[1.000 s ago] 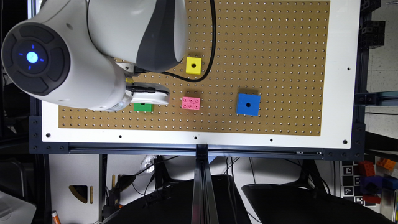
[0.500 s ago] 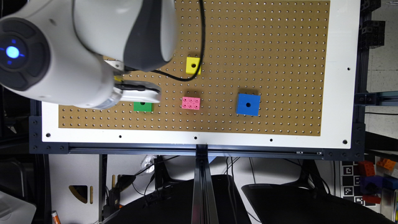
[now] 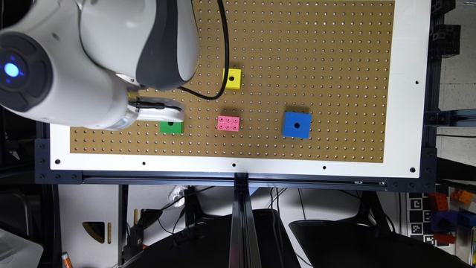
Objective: Pick up green block.
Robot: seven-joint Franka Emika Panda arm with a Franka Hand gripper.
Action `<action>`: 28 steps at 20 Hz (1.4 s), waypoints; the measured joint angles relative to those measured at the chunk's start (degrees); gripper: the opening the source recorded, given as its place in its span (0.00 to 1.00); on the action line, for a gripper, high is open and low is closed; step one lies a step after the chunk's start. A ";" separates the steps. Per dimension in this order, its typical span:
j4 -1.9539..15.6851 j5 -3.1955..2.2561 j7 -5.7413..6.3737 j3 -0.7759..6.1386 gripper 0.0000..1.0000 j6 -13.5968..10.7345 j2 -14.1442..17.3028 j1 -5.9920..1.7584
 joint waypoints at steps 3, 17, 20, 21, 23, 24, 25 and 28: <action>1.85 0.00 0.00 0.24 1.00 -0.43 1.59 0.12; 3.56 0.00 0.04 0.81 1.00 4.56 10.03 0.20; 4.06 0.00 0.04 0.82 1.00 6.40 12.14 0.21; 4.34 0.00 0.04 0.82 1.00 6.24 12.14 0.21; 4.45 0.00 0.04 0.86 1.00 6.24 12.15 0.26; 4.46 0.00 0.09 0.99 1.00 6.24 12.15 0.33; 4.46 0.00 0.17 1.22 1.00 6.24 12.15 0.34; 4.44 0.00 0.25 1.48 0.00 6.24 12.15 0.32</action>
